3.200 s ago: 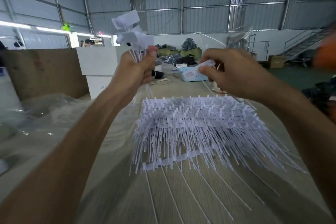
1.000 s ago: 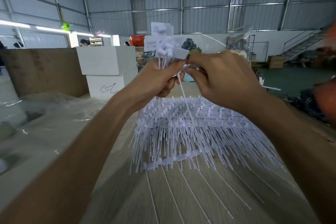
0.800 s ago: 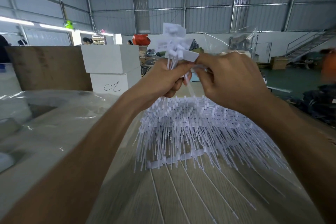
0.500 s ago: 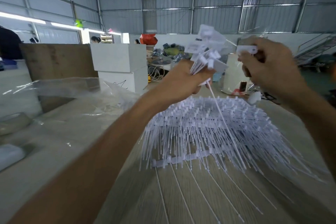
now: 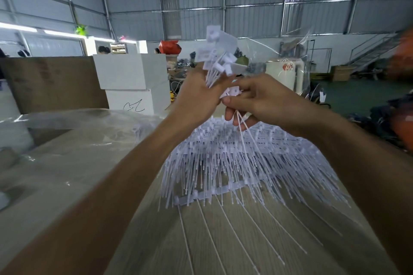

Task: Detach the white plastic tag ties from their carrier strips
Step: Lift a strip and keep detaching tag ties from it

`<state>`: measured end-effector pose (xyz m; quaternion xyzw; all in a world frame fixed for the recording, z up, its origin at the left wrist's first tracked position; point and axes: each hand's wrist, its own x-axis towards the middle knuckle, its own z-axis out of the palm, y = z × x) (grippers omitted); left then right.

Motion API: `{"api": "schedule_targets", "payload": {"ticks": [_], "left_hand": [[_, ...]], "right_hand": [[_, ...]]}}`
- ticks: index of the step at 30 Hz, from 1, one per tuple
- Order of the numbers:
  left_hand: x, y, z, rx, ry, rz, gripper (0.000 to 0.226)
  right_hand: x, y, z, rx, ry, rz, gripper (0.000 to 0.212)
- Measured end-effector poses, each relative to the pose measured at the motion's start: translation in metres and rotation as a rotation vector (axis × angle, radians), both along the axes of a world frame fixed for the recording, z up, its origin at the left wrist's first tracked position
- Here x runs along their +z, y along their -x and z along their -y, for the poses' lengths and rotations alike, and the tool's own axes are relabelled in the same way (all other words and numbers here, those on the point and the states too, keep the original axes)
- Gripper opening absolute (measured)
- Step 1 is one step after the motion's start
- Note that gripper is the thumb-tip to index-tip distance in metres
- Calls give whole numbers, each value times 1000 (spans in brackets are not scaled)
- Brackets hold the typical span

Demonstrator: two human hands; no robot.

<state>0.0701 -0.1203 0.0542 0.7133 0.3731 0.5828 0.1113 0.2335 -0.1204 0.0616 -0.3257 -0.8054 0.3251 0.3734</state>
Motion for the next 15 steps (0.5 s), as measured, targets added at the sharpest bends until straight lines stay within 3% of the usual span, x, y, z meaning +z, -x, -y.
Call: {"api": "schedule_targets", "payload": {"ticks": [6, 10, 13, 15], "left_hand": [[3, 2, -2, -141, 260, 228, 27], [4, 4, -3, -286, 424, 420, 33], [1, -2, -1, -306, 470, 423, 27], [-2, -8, 2, -255, 493, 332, 38]], "right_hand": [[3, -6, -2, 7, -25, -45, 17], [5, -4, -5, -97, -95, -321, 20], [6, 2, -4, -148, -127, -528, 19], [5, 8, -2, -168, -126, -612, 14]]}}
